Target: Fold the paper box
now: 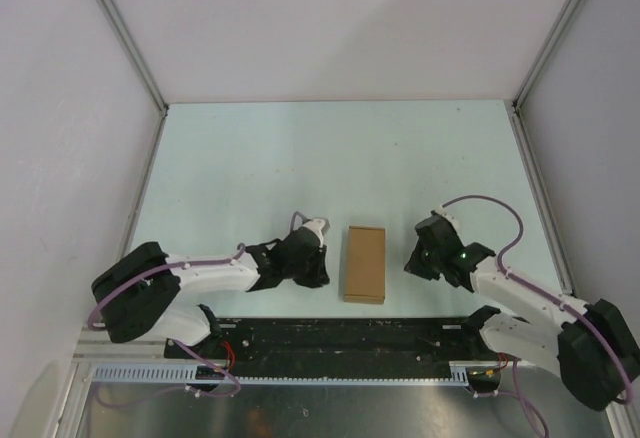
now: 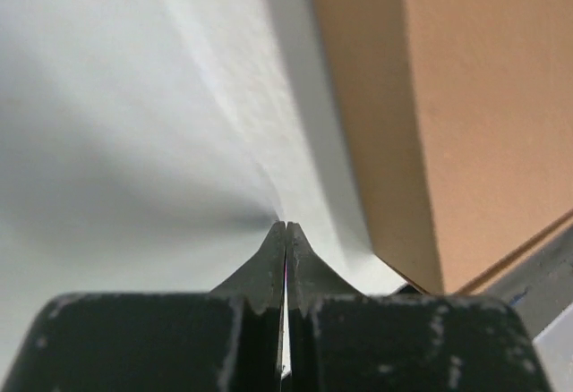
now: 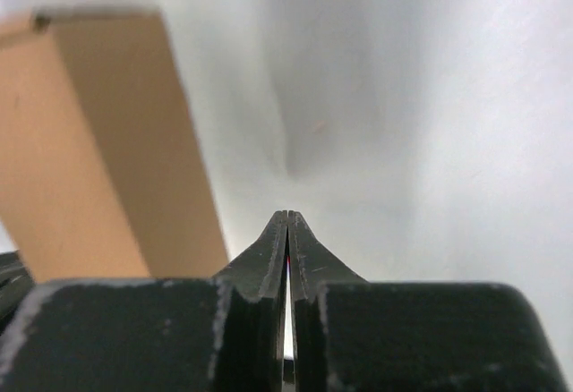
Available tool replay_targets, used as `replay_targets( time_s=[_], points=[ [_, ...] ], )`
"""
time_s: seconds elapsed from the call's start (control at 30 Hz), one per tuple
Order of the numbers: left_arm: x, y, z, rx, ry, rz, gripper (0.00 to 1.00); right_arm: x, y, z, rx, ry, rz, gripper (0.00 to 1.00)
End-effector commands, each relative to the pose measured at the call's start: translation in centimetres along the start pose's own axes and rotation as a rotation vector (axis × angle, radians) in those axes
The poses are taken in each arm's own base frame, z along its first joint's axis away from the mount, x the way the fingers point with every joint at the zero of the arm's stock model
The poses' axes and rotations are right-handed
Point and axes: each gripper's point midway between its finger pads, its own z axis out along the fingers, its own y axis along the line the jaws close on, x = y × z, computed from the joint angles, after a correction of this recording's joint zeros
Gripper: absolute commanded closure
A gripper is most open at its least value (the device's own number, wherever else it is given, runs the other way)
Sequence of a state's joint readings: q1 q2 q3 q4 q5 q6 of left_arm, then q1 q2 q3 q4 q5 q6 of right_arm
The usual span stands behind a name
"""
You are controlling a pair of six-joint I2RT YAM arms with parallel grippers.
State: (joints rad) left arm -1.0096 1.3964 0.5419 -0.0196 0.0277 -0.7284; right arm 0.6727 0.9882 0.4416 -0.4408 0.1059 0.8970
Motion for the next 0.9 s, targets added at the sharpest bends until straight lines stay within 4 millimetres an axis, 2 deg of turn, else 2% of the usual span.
replay_targets(
  time_s=[0.0,0.07,0.1,0.17,0.2,0.27,0.3,0.33,0.37,0.47,0.7,0.87],
  points=[
    [-4.1,2.0,-0.7,-0.05,-0.089,0.011,1.0,-4.0,0.9,0.8,-0.045,-0.028,-0.062,0.97],
    [-6.1,2.6,-0.6,-0.059,-0.108,0.028,1.0,-5.5,1.6,1.7,-0.049,-0.014,-0.082,0.97],
    [-7.7,1.9,-0.6,-0.046,-0.132,0.039,1.0,-5.9,1.9,2.0,-0.051,-0.01,-0.091,0.96],
    [-8.6,2.3,0.3,-0.06,-0.118,0.062,1.0,-6.8,2.9,3.1,-0.071,0.004,-0.117,0.96],
    [-9.9,1.5,0.5,-0.043,-0.135,0.07,1.0,-7.1,3.3,3.6,-0.08,0.008,-0.121,0.97],
    [-9.9,1.7,1.8,-0.037,-0.093,0.076,1.0,-7.4,3.7,4.8,-0.087,0.032,-0.131,0.97],
    [-10.8,1.0,2.1,-0.02,-0.098,0.079,1.0,-7.4,3.8,5.2,-0.087,0.038,-0.135,0.98],
    [-10.4,1.1,2.9,-0.016,-0.068,0.077,1.0,-7.4,4.0,5.5,-0.088,0.043,-0.14,0.98],
    [-11.0,0.6,3.1,-0.002,-0.07,0.08,1.0,-7.4,4.0,6.1,-0.081,0.056,-0.139,0.98],
    [-10.6,0.4,4.1,0.01,-0.037,0.069,1.0,-7.2,4.2,6.5,-0.087,0.071,-0.148,0.98],
    [-10.1,0.3,4.9,0.021,-0.014,0.059,1.0,-6.5,5.5,6.6,-0.132,0.091,-0.172,0.99],
    [-10.6,-0.9,5.3,0.056,-0.019,0.061,1.0,-6.1,6.6,6.5,-0.16,0.099,-0.177,0.99]
  ],
)
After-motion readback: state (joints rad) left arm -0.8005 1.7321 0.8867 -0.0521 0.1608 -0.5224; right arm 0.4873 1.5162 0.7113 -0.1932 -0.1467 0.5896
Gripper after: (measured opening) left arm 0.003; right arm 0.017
